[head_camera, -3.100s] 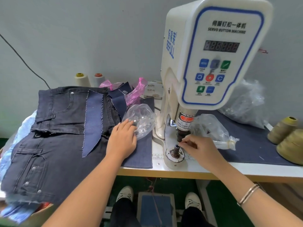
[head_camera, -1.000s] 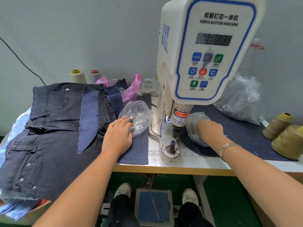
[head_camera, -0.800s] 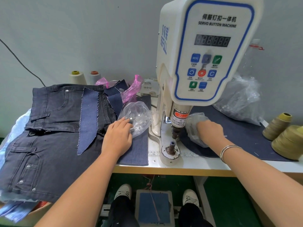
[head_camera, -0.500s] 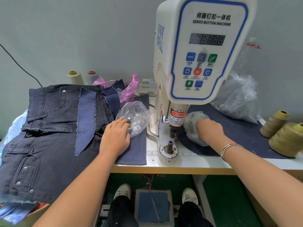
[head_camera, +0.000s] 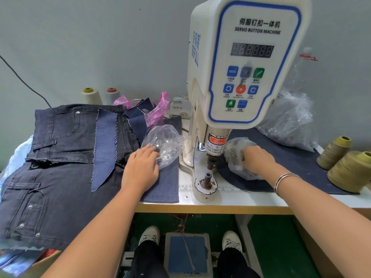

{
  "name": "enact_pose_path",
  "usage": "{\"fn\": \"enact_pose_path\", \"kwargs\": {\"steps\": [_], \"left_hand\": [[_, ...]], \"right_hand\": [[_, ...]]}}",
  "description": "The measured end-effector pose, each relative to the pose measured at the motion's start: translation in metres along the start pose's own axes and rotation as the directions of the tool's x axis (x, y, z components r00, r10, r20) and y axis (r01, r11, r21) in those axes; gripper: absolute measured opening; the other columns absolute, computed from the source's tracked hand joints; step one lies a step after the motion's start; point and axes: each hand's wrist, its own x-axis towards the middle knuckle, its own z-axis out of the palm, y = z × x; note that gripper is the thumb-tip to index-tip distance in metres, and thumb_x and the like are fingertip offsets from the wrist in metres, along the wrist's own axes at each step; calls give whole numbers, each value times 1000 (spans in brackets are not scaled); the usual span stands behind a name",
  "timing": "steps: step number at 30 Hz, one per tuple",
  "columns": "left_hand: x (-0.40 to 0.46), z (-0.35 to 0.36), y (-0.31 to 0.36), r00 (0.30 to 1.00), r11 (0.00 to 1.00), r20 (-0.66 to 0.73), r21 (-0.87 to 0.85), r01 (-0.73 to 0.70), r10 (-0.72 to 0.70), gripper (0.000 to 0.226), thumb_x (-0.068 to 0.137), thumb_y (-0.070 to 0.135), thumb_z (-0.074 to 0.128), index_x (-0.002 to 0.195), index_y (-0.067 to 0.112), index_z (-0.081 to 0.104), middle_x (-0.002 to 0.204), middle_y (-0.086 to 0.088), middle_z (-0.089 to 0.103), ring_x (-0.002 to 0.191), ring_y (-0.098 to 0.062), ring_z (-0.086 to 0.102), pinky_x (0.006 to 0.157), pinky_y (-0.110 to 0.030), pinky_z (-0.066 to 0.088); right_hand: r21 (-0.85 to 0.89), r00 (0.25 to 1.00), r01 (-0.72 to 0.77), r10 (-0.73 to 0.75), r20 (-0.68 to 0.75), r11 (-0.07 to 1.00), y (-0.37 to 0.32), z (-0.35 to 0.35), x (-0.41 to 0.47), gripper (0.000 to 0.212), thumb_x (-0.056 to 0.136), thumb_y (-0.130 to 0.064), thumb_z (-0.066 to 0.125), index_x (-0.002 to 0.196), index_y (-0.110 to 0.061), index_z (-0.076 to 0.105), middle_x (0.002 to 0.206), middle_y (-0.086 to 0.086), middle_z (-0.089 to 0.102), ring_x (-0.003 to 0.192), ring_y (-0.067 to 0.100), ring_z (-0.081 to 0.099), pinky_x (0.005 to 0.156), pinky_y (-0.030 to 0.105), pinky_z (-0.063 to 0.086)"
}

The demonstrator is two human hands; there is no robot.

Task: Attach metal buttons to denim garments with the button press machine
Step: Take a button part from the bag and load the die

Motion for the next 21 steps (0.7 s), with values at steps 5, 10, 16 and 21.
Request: {"fn": "enact_pose_path", "kwargs": {"steps": [5, 10, 16, 21], "left_hand": [[0, -1, 0, 1000, 1000, 1, -7, 3, -3, 29, 89, 17, 54, 116, 16, 65, 134, -1, 58, 134, -19, 44, 110, -37, 31], [0, -1, 0, 1000, 1000, 5, -4, 2, -2, 29, 89, 18, 54, 116, 17, 65, 134, -2, 58, 134, -19, 43, 111, -38, 31], [1, -1, 1, 1000, 1000, 11, -12, 2, -2, 29, 89, 17, 55, 117, 15, 65, 135, -3, 57, 134, -21, 43, 111, -39, 31], [0, -2, 0, 1000, 1000, 23, -1, 5, -5, 31, 91, 20, 52, 120, 17, 64, 138, -2, 55, 136, -19, 41, 112, -37, 29]], "right_hand": [[3, 990, 54, -54, 134, 999, 4, -7, -4, 42, 98, -26, 48, 137, -10, 45, 140, 10, 45, 129, 26, 43, 101, 32, 36], [123, 925, 249, -199, -324, 961, 24, -8, -35, 24, 92, -18, 53, 72, -7, 60, 79, 9, 60, 76, 27, 55, 54, 30, 39], [807, 942, 334, -208, -264, 487, 8, 23, -102, 13, 90, -18, 61, 79, -15, 64, 63, -12, 59, 54, 3, 51, 54, 19, 39], [972, 876, -232, -443, 189, -44, -19, 46, -112, 14, 92, -12, 59, 80, -5, 57, 61, 3, 51, 39, 6, 35, 33, 15, 27]]}}
